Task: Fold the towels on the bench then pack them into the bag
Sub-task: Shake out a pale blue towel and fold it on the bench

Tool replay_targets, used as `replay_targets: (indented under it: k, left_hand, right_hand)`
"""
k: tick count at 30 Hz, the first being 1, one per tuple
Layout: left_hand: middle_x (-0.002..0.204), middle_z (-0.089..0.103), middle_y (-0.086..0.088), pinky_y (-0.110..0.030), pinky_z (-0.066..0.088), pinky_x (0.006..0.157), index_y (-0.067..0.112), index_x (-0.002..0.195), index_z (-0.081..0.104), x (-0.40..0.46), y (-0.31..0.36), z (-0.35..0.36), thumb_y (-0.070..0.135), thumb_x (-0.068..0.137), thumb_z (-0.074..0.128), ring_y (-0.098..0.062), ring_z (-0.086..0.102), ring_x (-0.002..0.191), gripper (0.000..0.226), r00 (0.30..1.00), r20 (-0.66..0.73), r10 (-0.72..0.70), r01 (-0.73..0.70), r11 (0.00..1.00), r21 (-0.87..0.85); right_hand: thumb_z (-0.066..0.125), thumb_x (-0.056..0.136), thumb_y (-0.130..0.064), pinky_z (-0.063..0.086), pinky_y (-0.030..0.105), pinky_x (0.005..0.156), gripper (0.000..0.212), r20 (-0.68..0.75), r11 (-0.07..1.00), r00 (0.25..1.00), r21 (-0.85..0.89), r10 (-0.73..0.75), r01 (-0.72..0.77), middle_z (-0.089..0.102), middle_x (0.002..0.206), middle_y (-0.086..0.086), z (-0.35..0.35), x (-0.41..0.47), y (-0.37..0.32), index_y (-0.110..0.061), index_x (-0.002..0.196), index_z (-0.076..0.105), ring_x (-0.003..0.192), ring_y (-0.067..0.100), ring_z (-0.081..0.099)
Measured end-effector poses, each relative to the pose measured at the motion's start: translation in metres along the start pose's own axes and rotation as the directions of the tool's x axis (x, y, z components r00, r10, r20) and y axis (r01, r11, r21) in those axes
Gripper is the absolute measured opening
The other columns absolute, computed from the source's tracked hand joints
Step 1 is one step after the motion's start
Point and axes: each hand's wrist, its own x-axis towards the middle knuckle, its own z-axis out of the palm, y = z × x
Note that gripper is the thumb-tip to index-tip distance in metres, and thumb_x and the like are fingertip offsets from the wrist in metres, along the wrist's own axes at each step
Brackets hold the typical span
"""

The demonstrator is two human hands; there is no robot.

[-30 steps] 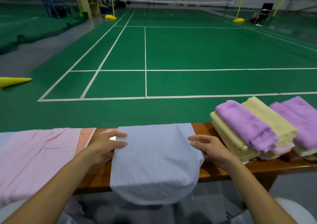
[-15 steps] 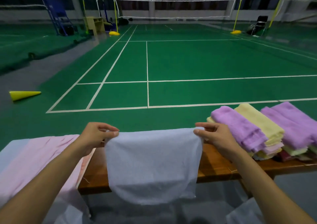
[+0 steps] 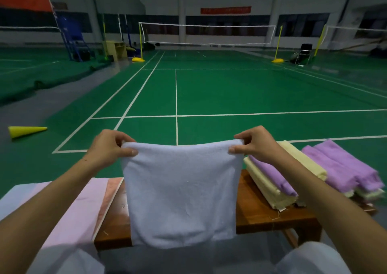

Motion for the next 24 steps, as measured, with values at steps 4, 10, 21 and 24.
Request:
replay_targets:
  k: [4,10,21,24]
  left_hand:
    - [0.073,0.071,0.002,-0.027,0.043,0.059,0.018,0.081,0.081,0.01,0.016,-0.012,0.026,0.077,0.091,-0.013,0.06,0.067,0.014,0.988,-0.102,0.116,-0.103,0.988,0.119]
    - [0.077,0.066,-0.007,-0.03,0.043,0.063,0.01,0.083,0.071,0.021,0.03,-0.014,0.023,0.089,0.082,-0.023,0.056,0.068,0.018,0.975,-0.193,0.111,-0.137,0.982,-0.128]
    - [0.079,0.078,0.007,-0.021,0.06,0.063,0.013,0.095,0.078,-0.027,0.054,-0.034,0.018,0.086,0.082,-0.005,0.071,0.071,0.012,0.957,-0.281,0.077,-0.225,0.808,-0.545]
    - [0.081,0.078,0.005,-0.023,0.061,0.067,0.012,0.095,0.078,-0.042,0.062,-0.043,0.021,0.083,0.083,-0.009,0.071,0.073,0.016,0.933,-0.347,0.095,-0.292,0.764,-0.576]
  right_hand:
    - [0.089,0.079,-0.04,0.032,0.034,0.055,0.033,-0.007,0.955,0.999,-0.295,-0.042,0.038,0.056,0.061,0.002,-0.019,0.008,-0.01,-0.01,0.083,0.078,0.059,0.018,0.045]
    - [0.067,0.096,-0.049,0.037,0.038,0.064,0.042,-0.065,0.913,0.997,-0.407,-0.044,0.013,0.051,0.081,0.003,-0.028,0.016,-0.014,-0.021,0.072,0.049,0.083,0.033,0.05]
    - [0.071,0.099,-0.022,0.065,0.035,0.069,0.027,-0.237,0.895,0.97,0.442,0.06,0.053,0.067,0.082,0.008,-0.039,-0.035,-0.026,0.004,0.094,0.066,0.077,0.017,0.066]
    - [0.073,0.097,-0.021,0.061,0.028,0.061,0.021,-0.297,0.877,0.955,0.462,0.013,0.131,0.069,0.071,-0.005,-0.049,-0.053,-0.032,-0.003,0.088,0.069,0.068,0.009,0.065]
